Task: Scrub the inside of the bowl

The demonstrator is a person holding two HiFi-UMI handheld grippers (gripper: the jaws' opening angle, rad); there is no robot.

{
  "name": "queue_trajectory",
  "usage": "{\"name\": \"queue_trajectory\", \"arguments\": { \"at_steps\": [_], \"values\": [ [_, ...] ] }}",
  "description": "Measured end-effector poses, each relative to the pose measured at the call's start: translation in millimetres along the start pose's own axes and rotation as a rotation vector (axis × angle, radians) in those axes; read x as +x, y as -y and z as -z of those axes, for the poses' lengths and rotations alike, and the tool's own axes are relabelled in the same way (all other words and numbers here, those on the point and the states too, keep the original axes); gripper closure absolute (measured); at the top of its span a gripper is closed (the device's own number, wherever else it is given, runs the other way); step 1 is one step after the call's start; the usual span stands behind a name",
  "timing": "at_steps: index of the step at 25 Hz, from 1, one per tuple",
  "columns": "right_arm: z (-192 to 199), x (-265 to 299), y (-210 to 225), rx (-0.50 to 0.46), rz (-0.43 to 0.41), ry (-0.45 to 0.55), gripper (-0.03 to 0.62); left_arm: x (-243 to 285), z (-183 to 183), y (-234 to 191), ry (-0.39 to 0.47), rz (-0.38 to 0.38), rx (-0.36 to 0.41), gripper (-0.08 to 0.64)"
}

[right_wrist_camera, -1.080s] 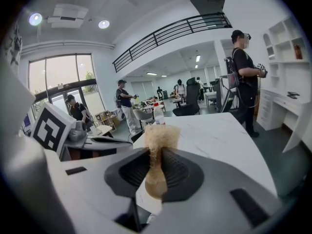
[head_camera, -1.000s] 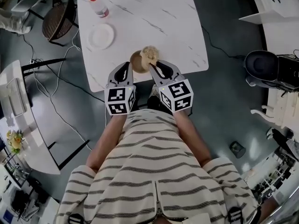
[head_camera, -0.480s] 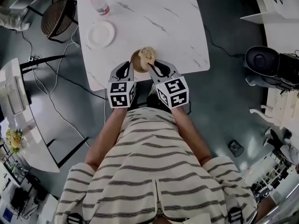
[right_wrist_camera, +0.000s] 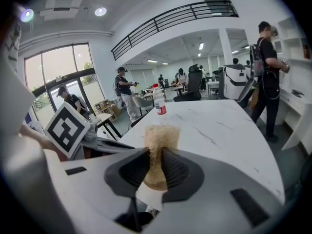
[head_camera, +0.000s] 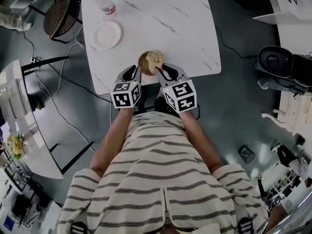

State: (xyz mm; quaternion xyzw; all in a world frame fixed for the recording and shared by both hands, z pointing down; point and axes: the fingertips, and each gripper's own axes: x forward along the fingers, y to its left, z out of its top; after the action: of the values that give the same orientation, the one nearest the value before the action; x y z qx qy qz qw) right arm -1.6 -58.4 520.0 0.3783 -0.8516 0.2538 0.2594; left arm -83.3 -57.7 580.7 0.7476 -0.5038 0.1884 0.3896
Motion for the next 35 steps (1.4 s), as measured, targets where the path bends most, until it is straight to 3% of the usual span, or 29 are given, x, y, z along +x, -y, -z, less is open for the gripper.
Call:
{"name": "queue_trajectory", "arguments": {
  "at_steps": [5, 12, 35],
  "values": [
    [3, 1, 1, 0.002, 0.003, -0.002, 0.514, 7, 15, -7, -0.047, 0.027, -0.118, 0.512],
    [6, -1, 4, -0.002, 0.008, -0.004, 0.512, 14, 32, -9, -0.069, 0.115, -0.428, 0.512],
    [13, 1, 0, -0.017, 0.007, -0.025, 0.512, 25, 63, 1, -0.164, 0.224, -0.762, 0.512]
  ]
}}
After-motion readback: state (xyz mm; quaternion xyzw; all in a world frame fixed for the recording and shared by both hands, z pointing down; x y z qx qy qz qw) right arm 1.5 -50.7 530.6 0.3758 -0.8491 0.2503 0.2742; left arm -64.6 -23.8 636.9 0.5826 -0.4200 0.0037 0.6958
